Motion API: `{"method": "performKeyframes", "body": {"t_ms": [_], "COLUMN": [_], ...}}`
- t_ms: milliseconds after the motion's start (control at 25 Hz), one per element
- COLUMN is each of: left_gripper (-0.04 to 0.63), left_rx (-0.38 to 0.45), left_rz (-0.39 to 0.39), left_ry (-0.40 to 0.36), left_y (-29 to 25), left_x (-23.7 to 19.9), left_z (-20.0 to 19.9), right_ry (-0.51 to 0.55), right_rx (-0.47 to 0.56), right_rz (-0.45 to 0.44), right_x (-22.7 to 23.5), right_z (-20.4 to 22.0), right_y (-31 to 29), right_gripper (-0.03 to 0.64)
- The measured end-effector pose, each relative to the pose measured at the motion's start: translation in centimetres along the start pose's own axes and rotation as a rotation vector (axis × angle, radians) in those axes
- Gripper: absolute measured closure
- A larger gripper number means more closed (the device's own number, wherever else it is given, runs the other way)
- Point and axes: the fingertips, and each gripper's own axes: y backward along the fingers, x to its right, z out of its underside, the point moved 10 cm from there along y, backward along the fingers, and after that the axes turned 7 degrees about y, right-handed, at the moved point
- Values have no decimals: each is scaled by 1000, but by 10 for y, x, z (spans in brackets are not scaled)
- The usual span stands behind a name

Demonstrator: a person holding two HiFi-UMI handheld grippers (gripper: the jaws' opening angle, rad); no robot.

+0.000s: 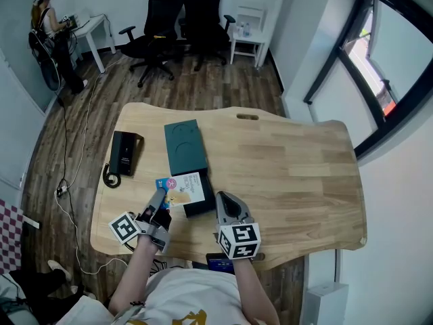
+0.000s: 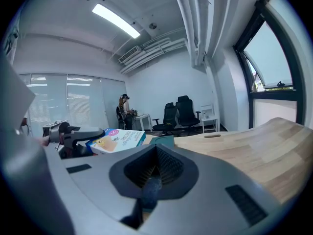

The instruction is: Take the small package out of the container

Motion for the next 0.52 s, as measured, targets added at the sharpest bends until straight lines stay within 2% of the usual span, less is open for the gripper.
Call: {"method": "performKeyframes", "body": {"t_ms": [520], "left_gripper": [500], "left_rx": [-17], "left_rz": [-10], "left_ry": [-22], "left_y": [-7], "left_x": [0], "left_z": [1], "right_ry": [11], "right_rx": [-3], "right_rz": [-33], "right_x": [0], "right_z": [-2], "right_y": [-3], "right_gripper": [614]}}
